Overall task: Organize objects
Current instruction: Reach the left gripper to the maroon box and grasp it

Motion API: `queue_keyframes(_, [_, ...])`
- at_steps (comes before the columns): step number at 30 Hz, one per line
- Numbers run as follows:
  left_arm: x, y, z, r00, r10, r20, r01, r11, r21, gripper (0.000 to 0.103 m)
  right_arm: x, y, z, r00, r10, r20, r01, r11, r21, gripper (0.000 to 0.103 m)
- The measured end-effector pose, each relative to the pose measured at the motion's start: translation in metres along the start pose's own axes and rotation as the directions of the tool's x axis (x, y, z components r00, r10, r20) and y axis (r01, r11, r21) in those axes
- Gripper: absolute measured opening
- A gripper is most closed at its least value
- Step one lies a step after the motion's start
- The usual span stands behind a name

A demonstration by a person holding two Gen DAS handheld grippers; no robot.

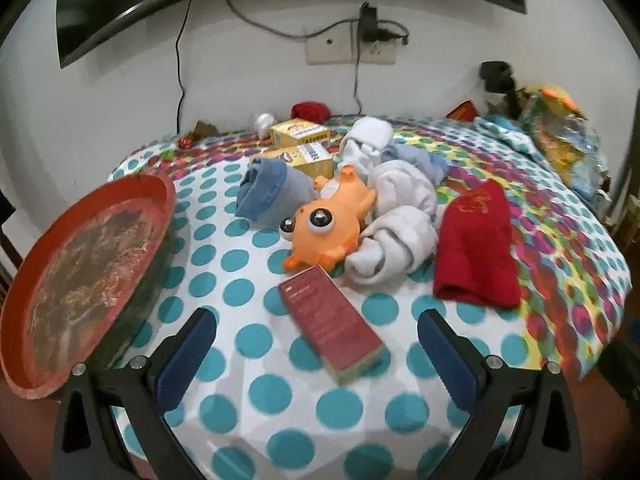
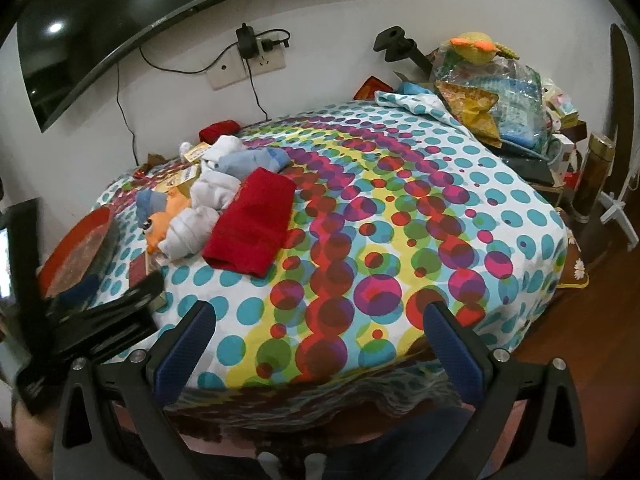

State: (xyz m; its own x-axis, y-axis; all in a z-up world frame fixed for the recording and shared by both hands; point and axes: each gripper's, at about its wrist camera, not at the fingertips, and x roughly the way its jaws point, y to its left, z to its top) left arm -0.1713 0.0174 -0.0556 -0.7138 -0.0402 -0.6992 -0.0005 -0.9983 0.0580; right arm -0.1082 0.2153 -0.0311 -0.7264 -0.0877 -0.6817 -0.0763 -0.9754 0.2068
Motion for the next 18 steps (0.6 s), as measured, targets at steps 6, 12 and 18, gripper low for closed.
queue_keyframes(6, [0.014,0.002,-0.006,0.998,-0.048,-0.043,0.046,0.998,-0.049,0.032,-0.002,-0.004,0.000,1.000,0.027,-0.007,-0.026,0.999,0.032,0.103])
queue_keyframes(12, [-0.014,0.007,-0.007,0.998,-0.070,0.006,0.070,0.997,0.014,0.029,-0.006,0.003,-0.001,1.000,0.020,0.004,-0.020,1.000,0.002,0.103])
queue_keyframes(18, [-0.061,0.024,0.005,0.995,-0.049,0.084,0.044,0.997,0.060,0.029,-0.009,0.009,-0.005,1.000,0.022,0.007,-0.021,1.000,-0.011,0.103])
